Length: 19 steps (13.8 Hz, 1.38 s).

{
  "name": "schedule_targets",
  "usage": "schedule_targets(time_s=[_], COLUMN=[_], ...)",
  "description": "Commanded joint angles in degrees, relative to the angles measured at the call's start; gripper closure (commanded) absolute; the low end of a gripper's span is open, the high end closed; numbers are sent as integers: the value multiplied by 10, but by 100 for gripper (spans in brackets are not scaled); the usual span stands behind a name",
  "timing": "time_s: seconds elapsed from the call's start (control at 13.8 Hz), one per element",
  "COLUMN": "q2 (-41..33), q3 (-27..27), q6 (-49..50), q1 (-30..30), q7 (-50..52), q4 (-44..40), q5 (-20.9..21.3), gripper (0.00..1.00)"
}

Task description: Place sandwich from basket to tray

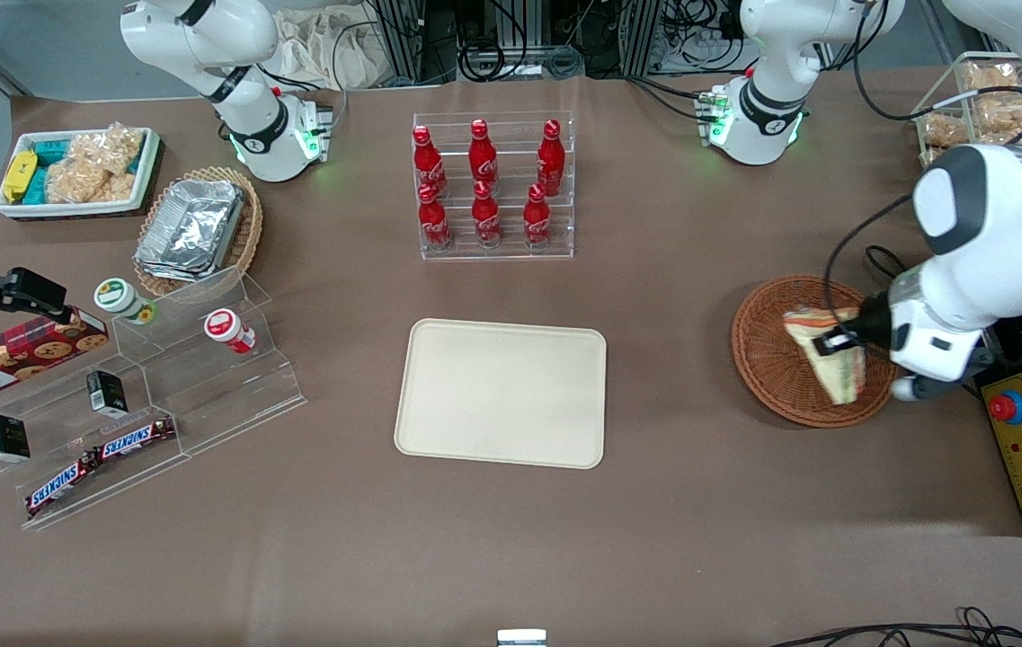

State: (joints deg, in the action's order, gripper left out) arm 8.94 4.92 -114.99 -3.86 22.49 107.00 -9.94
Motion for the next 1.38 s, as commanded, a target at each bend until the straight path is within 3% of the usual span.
schedule_targets(time_s=[0.0,0.29,0.51,0.65,0.73,0.8,0.95,1.09,1.31], q2=[54,181,293,313,319,321,316,272,166], q3=[35,35,34,34,34,34,34,33,38], q6=[-63,-155,-181,-256,-275,-277,-277,-271,-224], q1=[-71,-196,-230,-229,-228,-226,-226,-220,-163], q7=[-9,76,136,130,128,130,143,185,200], q4=[-23,-90,-168,-164,-160,-160,-160,-148,-112], q5=[-4,89,163,175,175,173,165,164,151], gripper=[100,100,100,100,82,39,1,1,1])
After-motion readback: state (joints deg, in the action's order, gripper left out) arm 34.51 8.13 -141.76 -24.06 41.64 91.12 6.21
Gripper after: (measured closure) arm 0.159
